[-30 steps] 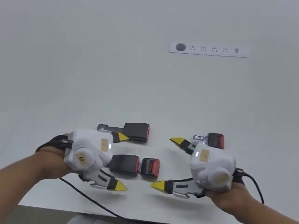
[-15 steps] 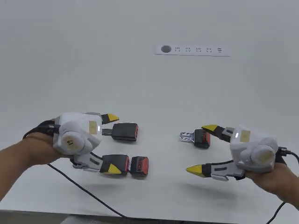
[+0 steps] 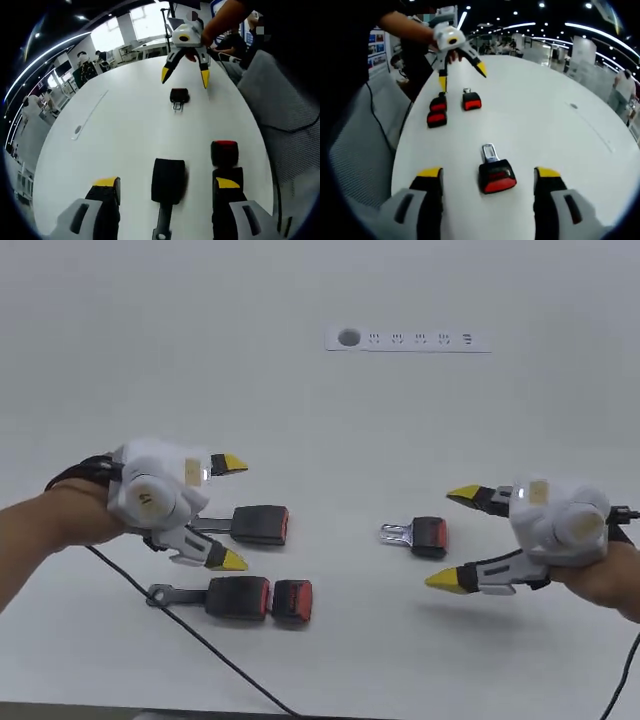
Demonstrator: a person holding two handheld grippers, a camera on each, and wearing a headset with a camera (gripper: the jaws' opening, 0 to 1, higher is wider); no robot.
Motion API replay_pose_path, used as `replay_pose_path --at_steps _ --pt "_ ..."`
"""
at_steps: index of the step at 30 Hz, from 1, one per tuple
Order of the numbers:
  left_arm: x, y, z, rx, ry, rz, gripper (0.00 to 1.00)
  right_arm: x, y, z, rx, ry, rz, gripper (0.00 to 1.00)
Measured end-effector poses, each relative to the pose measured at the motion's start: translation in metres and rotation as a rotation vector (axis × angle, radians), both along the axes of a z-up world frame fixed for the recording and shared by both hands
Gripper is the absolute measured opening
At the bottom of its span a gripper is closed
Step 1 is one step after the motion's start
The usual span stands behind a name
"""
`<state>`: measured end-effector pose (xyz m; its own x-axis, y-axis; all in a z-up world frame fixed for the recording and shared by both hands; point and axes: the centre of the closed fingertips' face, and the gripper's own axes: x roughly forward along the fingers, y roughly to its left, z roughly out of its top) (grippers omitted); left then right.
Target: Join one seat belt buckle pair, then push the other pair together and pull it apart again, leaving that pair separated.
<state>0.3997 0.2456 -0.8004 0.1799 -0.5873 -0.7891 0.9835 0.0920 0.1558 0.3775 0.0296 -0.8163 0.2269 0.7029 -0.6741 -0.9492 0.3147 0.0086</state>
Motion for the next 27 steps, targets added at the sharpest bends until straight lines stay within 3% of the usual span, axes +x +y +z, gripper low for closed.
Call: replay_pose_path --at_steps 3,6,10,13,16,17,18,20,23,25,27 --pt "0.005 0.003 -0.012 0.023 0.019 -0.007 0.73 0.002 0.002 -0.012 -0.005 0.033 0.016 0.71" --pt "0.006 0.002 -0.020 0.019 0.044 0.001 0.72 0.005 0.002 -0.019 -0.015 0.038 0.030 0.71" --pt "0.003 0.003 -0.034 0.053 0.066 -0.030 0.69 0.008 0.001 -0.029 -0.023 0.060 0.047 0.68" --pt "0.003 0.000 -0.042 0.052 0.091 -0.031 0.65 0.006 0.000 -0.032 -0.033 0.072 0.061 0.63" --pt "0.004 0.003 -0.047 0.075 0.089 -0.050 0.60 0.007 -0.001 -0.033 -0.034 0.079 0.057 0.57" --pt "0.002 -0.001 -0.045 0.050 0.111 -0.051 0.59 0.008 0.000 -0.033 -0.026 0.085 0.056 0.56" --pt "0.003 0.000 -0.046 0.052 0.115 -0.047 0.59 0.007 0.001 -0.033 -0.022 0.088 0.060 0.56" --pt "0.002 0.000 -0.047 0.048 0.129 -0.039 0.58 0.004 0.001 -0.034 -0.038 0.071 0.091 0.51" --pt "-0.006 -0.001 -0.048 0.048 0.165 -0.062 0.50 0.003 0.004 -0.032 -0.034 0.057 0.111 0.48" --pt "-0.007 -0.001 -0.048 0.047 0.166 -0.072 0.47 0.002 0.005 -0.031 -0.036 0.054 0.115 0.47" --pt "-0.005 -0.001 -0.049 0.047 0.170 -0.065 0.45 0.001 0.003 -0.032 -0.068 0.007 0.164 0.46"
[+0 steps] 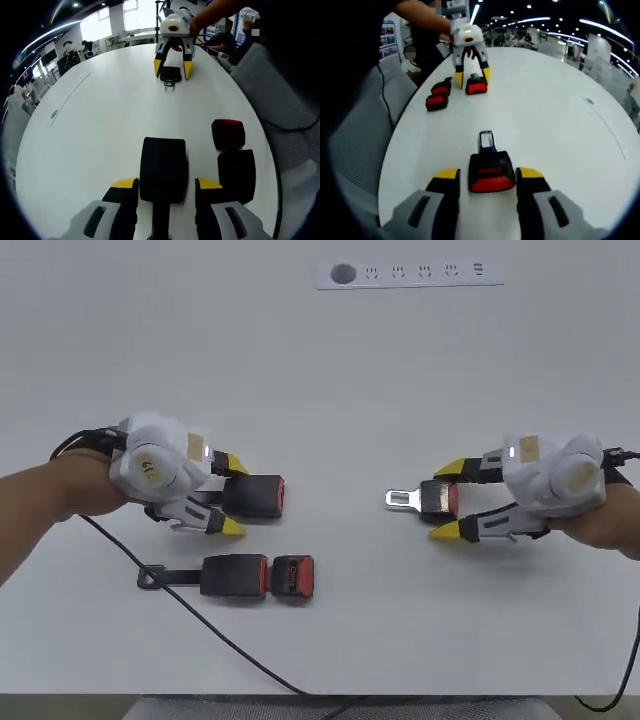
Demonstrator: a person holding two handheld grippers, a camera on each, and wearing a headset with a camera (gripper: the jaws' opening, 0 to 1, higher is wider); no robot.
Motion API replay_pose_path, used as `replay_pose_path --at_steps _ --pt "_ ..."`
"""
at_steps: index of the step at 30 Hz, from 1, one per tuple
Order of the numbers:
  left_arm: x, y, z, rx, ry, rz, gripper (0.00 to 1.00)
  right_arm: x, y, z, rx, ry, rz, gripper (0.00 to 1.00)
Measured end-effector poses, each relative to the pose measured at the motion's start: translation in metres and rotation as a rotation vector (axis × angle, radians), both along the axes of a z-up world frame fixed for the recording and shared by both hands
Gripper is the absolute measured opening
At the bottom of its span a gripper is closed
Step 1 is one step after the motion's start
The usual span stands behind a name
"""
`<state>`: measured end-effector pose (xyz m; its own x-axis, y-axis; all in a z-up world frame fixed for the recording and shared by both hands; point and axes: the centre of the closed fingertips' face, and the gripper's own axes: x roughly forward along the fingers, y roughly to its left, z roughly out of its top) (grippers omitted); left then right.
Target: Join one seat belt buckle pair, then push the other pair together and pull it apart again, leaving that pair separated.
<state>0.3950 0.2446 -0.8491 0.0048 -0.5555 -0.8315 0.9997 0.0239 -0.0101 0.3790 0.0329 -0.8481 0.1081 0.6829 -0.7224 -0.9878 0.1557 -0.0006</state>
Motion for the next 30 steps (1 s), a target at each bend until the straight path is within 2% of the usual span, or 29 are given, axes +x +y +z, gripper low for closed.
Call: replay_pose_path --at_steps 3,5,11,14,20,30 --pt "0.0050 -0.0005 0.0001 0.004 -0.001 0.007 0.41 -0.0001 0.0000 0.0010 0.006 0.011 -0.008 0.44" --pt "0.0069 -0.0005 0.0003 0.007 -0.001 0.014 0.39 0.0014 -0.0033 0.0018 0.015 0.014 -0.024 0.37" --pt "0.0033 0.0001 0.0000 0.025 -0.012 -0.025 0.35 0.0015 -0.0036 0.0023 0.042 0.012 -0.011 0.36" --pt "0.0041 -0.0004 -0.0001 0.024 -0.010 -0.021 0.34 0.0031 -0.0037 0.0026 0.093 0.021 -0.034 0.36" --pt "0.0047 -0.0009 0.0002 0.023 0.000 -0.015 0.34 0.0053 -0.0020 0.0030 0.132 0.034 -0.057 0.36" --pt "0.0063 0.0001 0.0008 0.020 0.018 0.001 0.34 0.0073 0.0032 0.0030 0.143 0.030 -0.054 0.36"
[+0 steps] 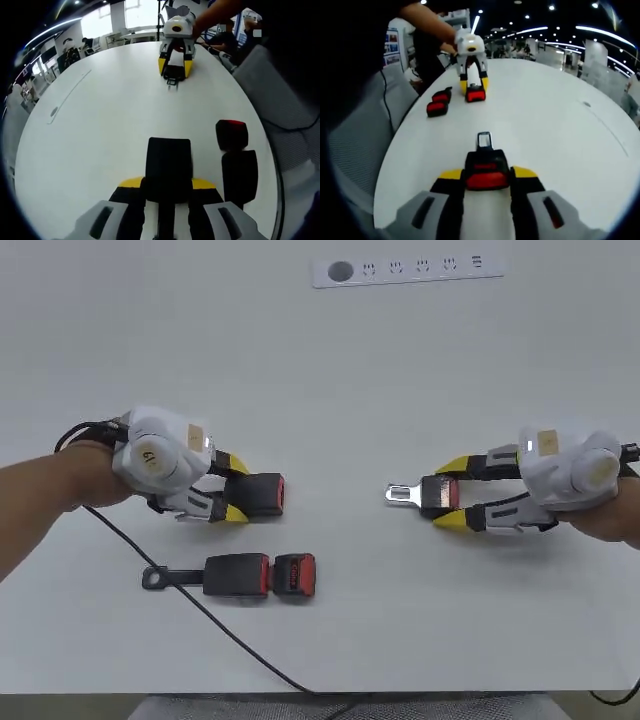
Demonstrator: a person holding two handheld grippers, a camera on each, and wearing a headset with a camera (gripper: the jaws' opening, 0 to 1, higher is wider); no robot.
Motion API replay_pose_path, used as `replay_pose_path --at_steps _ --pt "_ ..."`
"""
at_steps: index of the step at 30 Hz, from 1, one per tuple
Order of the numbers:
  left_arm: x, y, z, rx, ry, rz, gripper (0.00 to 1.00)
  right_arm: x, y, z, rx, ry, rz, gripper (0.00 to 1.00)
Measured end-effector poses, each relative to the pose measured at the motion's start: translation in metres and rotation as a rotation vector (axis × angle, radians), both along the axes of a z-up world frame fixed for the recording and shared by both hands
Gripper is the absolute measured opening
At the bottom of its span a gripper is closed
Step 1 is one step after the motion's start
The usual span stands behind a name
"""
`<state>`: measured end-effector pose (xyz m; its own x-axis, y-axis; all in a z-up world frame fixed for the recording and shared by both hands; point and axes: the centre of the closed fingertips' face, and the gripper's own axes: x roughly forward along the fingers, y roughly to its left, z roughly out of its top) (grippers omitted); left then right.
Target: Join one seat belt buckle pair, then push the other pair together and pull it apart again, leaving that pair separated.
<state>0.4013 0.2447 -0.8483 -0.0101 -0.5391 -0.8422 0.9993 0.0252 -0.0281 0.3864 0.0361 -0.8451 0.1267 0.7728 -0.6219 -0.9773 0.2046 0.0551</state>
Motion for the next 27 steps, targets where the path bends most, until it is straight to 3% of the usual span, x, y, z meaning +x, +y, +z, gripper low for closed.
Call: replay_pose_path --at_steps 27 --pt "0.000 0.002 -0.001 0.037 0.013 -0.005 0.34 -0.001 0.074 0.001 0.083 -0.004 0.034 0.36"
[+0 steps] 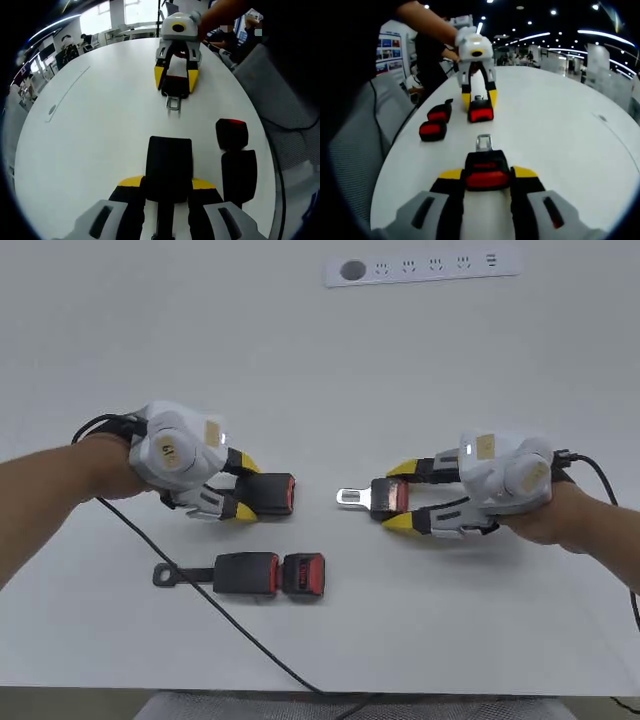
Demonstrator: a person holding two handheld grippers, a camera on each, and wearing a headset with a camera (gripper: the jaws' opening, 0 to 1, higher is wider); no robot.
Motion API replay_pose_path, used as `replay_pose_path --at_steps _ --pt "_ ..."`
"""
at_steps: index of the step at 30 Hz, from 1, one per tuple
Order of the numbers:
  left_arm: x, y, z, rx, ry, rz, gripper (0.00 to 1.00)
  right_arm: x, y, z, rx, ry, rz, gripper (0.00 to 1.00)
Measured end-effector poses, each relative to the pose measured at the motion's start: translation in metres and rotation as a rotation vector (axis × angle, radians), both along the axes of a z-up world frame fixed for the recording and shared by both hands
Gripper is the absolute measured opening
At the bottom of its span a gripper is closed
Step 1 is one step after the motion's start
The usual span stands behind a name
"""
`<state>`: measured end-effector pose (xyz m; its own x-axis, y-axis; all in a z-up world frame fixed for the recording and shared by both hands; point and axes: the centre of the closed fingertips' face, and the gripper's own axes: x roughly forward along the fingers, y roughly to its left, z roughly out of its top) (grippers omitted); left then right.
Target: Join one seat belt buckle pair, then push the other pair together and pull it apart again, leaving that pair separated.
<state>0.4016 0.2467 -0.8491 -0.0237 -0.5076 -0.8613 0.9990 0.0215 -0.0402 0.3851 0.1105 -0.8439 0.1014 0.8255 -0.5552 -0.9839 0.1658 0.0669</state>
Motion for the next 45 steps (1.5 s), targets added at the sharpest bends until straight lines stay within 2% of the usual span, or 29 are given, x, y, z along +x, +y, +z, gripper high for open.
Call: replay_pose_path --at_steps 14,22,26,28,33,45 --pt "-0.001 0.001 -0.001 0.026 -0.001 -0.005 0.34 0.005 0.040 -0.006 0.004 -0.009 0.022 0.36" --pt "-0.001 0.001 -0.001 0.048 -0.003 -0.029 0.34 0.008 0.052 -0.009 -0.009 -0.009 0.025 0.36" --pt "-0.001 0.001 -0.002 0.054 -0.003 -0.036 0.34 0.010 0.064 -0.010 -0.019 -0.005 0.018 0.36" --pt "-0.002 0.001 -0.002 0.060 -0.004 -0.038 0.34 0.012 0.065 -0.011 -0.037 -0.011 0.024 0.36" --pt "-0.002 0.001 -0.002 0.066 -0.008 -0.041 0.34 0.012 0.065 -0.012 -0.036 0.005 0.016 0.36" --pt "-0.002 -0.001 -0.003 0.087 -0.016 -0.065 0.34 0.015 0.076 -0.012 -0.061 0.007 0.006 0.35"
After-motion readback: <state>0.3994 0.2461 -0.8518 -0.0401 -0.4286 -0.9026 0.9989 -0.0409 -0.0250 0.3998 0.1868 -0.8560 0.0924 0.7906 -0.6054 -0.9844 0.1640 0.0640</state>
